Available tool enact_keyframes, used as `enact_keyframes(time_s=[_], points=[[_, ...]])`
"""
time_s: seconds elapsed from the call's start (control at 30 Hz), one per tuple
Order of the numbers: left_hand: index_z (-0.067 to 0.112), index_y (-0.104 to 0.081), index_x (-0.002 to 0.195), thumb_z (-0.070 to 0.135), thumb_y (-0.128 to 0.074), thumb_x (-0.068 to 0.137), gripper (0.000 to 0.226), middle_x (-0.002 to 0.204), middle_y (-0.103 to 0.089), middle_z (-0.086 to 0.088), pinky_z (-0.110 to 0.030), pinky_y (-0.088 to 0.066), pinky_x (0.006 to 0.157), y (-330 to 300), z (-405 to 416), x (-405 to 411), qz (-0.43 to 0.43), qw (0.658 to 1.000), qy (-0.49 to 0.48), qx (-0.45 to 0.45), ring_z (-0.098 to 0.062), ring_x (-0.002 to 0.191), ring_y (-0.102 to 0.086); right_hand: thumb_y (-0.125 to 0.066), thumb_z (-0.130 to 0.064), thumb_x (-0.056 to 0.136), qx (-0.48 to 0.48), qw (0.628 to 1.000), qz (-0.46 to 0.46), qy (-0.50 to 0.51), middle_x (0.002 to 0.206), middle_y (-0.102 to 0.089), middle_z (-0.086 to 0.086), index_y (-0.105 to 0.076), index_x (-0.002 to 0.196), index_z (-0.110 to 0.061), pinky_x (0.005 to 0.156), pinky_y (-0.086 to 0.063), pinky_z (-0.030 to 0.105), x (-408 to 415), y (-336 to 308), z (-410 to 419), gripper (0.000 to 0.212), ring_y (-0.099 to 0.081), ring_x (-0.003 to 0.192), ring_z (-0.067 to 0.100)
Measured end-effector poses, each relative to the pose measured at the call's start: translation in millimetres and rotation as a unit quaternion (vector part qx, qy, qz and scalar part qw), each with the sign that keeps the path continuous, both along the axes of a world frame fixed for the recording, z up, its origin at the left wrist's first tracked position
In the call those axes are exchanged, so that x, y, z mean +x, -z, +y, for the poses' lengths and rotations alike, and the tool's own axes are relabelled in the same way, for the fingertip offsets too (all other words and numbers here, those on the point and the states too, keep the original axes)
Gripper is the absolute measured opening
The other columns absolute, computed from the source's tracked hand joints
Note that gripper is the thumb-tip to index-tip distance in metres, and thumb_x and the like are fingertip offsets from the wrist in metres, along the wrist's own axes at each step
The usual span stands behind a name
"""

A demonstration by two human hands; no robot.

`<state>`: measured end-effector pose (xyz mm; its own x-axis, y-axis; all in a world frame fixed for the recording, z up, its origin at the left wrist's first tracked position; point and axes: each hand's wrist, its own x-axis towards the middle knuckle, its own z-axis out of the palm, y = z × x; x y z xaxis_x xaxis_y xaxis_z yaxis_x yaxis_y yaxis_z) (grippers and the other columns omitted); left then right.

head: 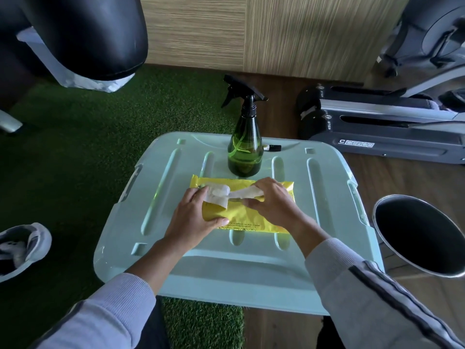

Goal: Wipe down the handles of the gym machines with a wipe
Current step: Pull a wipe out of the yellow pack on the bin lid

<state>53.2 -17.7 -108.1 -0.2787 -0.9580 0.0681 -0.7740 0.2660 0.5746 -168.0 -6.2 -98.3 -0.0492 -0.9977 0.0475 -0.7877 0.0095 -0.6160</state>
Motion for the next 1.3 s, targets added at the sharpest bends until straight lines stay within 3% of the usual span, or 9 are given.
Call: enact_keyframes(time_s=[0.3, 0.47, 0.6, 0.7, 0.8, 0.87, 1.0, 1.13, 1.3], points=[[0.018, -0.041, 0.144, 0.048, -0.083, 0.066, 0.094, 0.137, -0.044, -0.001, -0.033, -0.04, 0.102, -4.6, -1.4, -2.6, -0.024, 1.0, 0.005, 0.008, -0.022, 0.125, -0.048, -0.062, -0.03, 0.085, -0.011, 0.963, -0.23, 0.139, 0.076, -0.064, 0.015, -0.063, 0.077, -0.008, 0.056, -0.05, 0.046, -19.1, -22.0, -2.8, 0.024, -0.061, 0.067, 0.033], [0.021, -0.038, 0.147, 0.049, -0.074, 0.071, 0.088, 0.145, -0.047, 0.0, -0.04, -0.044, 0.103, -12.2, 2.5, -13.2, -0.014, 0.997, 0.067, -0.034, -0.022, 0.128, -0.049, -0.063, -0.026, 0.089, -0.002, 0.994, -0.038, 0.104, 0.087, -0.059, 0.005, -0.066, 0.085, -0.006, 0.063, -0.033, 0.029, -50.8, -25.3, 7.0, 0.021, -0.055, 0.078, 0.024], [0.025, -0.028, 0.153, 0.063, -0.052, 0.08, 0.085, 0.139, -0.056, 0.001, -0.045, -0.043, 0.105, -15.1, 8.8, -39.1, -0.021, 0.984, 0.17, -0.054, -0.019, 0.13, -0.049, -0.067, -0.028, 0.087, 0.022, 0.988, -0.024, 0.148, 0.102, -0.064, 0.008, -0.069, 0.099, -0.01, 0.073, -0.033, 0.024, -71.6, -12.4, 10.4, 0.022, -0.058, 0.09, 0.024], [0.029, -0.007, 0.156, 0.068, -0.044, 0.085, 0.088, 0.14, -0.057, 0.008, -0.046, -0.037, 0.108, -8.1, 11.2, -62.6, -0.118, 0.969, 0.215, -0.035, -0.018, 0.136, -0.043, -0.072, -0.035, 0.082, 0.027, 0.989, -0.021, 0.145, 0.114, -0.063, 0.005, -0.062, 0.116, -0.017, 0.079, -0.039, 0.026, -75.5, -9.0, 15.4, 0.04, -0.059, 0.095, 0.019], [0.031, -0.025, 0.15, 0.073, -0.028, 0.085, 0.078, 0.142, -0.05, 0.009, -0.046, -0.034, 0.107, 0.4, 9.9, -71.8, -0.211, 0.955, 0.202, -0.054, -0.022, 0.134, -0.039, -0.073, -0.026, 0.082, -0.024, 0.99, -0.002, 0.137, 0.125, -0.053, 0.006, -0.044, 0.135, -0.023, 0.091, -0.041, 0.032, -73.2, -4.8, 24.1, 0.061, -0.054, 0.109, 0.022], [0.034, -0.039, 0.143, 0.078, -0.018, 0.08, 0.079, 0.145, -0.043, 0.008, -0.049, -0.032, 0.108, 2.6, 11.2, -71.1, -0.233, 0.948, 0.208, -0.059, -0.024, 0.136, -0.034, -0.07, -0.022, 0.084, -0.058, 0.992, 0.043, 0.106, 0.124, -0.054, 0.002, -0.05, 0.131, -0.028, 0.092, -0.043, 0.035, -69.4, -1.5, 28.4, 0.052, -0.052, 0.112, 0.023], [0.038, -0.029, 0.147, 0.081, -0.011, 0.08, 0.082, 0.152, -0.026, 0.002, -0.054, -0.024, 0.113, 6.8, 15.3, -65.6, -0.27, 0.932, 0.239, -0.045, -0.028, 0.142, -0.022, -0.059, -0.033, 0.091, -0.047, 0.991, 0.104, 0.067, 0.118, -0.062, -0.006, -0.068, 0.108, -0.034, 0.091, -0.046, 0.043, -57.2, 10.9, 33.3, 0.019, -0.054, 0.108, 0.024], [0.039, -0.023, 0.148, 0.083, -0.013, 0.08, 0.082, 0.153, -0.022, 0.0, -0.056, -0.022, 0.113, 3.1, 16.1, -69.5, -0.289, 0.927, 0.236, -0.033, -0.03, 0.142, -0.02, -0.059, -0.054, 0.086, 0.008, 0.987, 0.14, 0.08, 0.128, -0.053, -0.009, -0.064, 0.113, -0.04, 0.096, -0.04, 0.042, -50.6, 13.9, 34.4, 0.031, -0.045, 0.114, 0.023], [0.037, -0.02, 0.149, 0.085, -0.02, 0.08, 0.084, 0.151, -0.021, -0.001, -0.055, -0.021, 0.11, 3.2, 18.5, -76.0, -0.293, 0.931, 0.217, -0.019, -0.031, 0.14, -0.019, -0.067, -0.045, 0.083, 0.011, 0.99, 0.11, 0.087, 0.123, -0.058, -0.003, -0.067, 0.114, -0.038, 0.095, -0.042, 0.042, -52.4, 11.7, 30.6, 0.032, -0.048, 0.111, 0.026]])
